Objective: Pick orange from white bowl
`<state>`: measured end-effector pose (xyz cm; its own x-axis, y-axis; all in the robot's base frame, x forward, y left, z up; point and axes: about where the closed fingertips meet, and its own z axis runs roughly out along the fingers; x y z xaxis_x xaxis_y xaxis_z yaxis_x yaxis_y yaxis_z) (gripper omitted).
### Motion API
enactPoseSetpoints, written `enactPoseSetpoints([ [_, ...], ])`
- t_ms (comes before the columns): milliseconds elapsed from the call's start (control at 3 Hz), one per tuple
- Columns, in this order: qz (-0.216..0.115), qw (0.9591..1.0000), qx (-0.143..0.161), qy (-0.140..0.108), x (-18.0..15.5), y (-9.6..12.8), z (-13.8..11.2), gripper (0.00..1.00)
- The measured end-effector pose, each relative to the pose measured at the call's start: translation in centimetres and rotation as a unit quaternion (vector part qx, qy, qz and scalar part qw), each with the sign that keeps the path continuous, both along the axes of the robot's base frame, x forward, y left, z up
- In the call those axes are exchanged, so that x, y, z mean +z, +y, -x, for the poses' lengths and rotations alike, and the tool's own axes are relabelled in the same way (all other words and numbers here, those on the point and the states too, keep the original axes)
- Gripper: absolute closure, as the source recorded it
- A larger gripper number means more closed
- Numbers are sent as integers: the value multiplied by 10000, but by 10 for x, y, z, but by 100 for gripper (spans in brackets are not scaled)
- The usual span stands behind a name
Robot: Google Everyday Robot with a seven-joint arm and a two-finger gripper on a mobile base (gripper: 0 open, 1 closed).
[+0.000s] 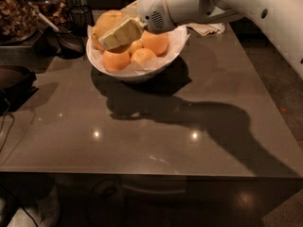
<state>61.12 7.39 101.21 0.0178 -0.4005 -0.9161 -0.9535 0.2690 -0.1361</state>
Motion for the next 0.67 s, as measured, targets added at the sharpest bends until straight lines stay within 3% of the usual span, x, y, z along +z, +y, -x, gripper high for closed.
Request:
enactPoseSetpoints([
  [333, 20, 10000, 20, -10, 1, 2, 1, 100],
  [667, -18, 9999, -113, 23, 2, 2, 28, 100],
])
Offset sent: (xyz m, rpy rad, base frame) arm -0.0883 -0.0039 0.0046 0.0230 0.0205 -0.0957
